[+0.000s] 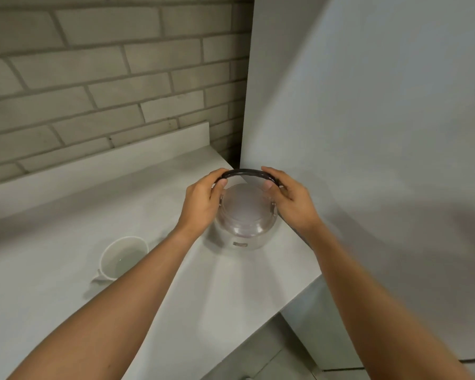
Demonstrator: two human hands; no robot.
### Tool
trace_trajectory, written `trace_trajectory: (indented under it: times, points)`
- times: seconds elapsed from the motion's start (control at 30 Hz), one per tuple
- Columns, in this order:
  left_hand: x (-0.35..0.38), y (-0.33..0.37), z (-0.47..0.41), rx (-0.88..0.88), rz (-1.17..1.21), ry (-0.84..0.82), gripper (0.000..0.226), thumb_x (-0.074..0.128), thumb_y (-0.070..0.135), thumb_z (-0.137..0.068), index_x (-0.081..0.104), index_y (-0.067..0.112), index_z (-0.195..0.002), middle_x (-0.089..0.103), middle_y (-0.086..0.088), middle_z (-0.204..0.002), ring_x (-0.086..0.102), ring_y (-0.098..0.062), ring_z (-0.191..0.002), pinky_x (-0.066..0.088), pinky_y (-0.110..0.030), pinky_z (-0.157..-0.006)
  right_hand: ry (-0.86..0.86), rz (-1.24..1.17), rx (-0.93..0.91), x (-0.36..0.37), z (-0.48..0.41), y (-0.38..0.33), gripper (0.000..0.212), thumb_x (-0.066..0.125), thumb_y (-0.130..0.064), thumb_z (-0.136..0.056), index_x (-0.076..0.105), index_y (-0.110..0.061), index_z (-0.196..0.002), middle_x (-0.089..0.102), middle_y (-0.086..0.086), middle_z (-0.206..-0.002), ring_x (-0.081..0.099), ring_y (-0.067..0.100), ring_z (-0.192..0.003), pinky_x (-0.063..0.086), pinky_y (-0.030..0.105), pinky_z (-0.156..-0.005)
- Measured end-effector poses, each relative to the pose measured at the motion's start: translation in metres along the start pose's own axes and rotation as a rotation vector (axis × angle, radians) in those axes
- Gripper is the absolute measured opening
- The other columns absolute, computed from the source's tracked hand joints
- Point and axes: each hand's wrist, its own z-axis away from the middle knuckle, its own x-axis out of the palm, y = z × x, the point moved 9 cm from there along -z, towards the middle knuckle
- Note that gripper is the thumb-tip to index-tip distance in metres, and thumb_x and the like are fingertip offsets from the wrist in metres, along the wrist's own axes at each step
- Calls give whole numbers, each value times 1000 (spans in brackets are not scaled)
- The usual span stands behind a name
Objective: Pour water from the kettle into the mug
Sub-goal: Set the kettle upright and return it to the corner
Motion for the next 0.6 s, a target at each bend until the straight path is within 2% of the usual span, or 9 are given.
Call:
trace_trajectory:
  times: [0.1, 0.17, 0.3, 0.5, 0.6]
  points:
    - [5, -9, -2, -23, -16, -15, 24, 54, 23, -109, 69, 28, -127, 70, 20, -92, 73, -13, -84, 62, -39, -78, -27, 35, 8, 7, -7, 16, 33, 59, -31, -105, 65, -32, -138, 77, 0, -99, 76, 15, -90, 57, 21, -87]
    - [8, -12, -3, -30, -29, -23, 25, 54, 22, -109, 68, 26, -129, 70, 16, -93, 73, -12, -85, 62, -41, -82, -31, 55, 14, 9, -11, 26, 34, 58, -34, -105, 64, -34, -138, 77, -4, -99, 76, 12, -92, 56, 21, -88]
    - [11, -19, -3, -29, -43, -24, 26, 54, 22, -109, 68, 23, -132, 72, 8, -103, 73, -16, -94, 61, -42, -89, -32, 86, 14, 12, -12, 39, 34, 56, -40, -105, 62, -39, -138, 76, -12, -104, 74, 8, -99, 53, 13, -87]
    - [15, -25, -4, -49, -34, -27, 26, 53, 21, -110, 67, 21, -132, 72, 6, -112, 72, -18, -102, 59, -45, -94, -21, 136, 24, 12, -13, 47, 36, 52, -49, -105, 58, -45, -140, 75, -13, -112, 69, 3, -109, 49, 10, -93]
    - [15, -27, -5, -28, -60, -32, 27, 52, 23, -111, 66, 21, -134, 72, 6, -113, 73, -14, -99, 59, -41, -95, -3, 155, 36, 11, -11, 46, 40, 47, -56, -105, 55, -46, -143, 73, -15, -123, 62, -9, -115, 42, 1, -91]
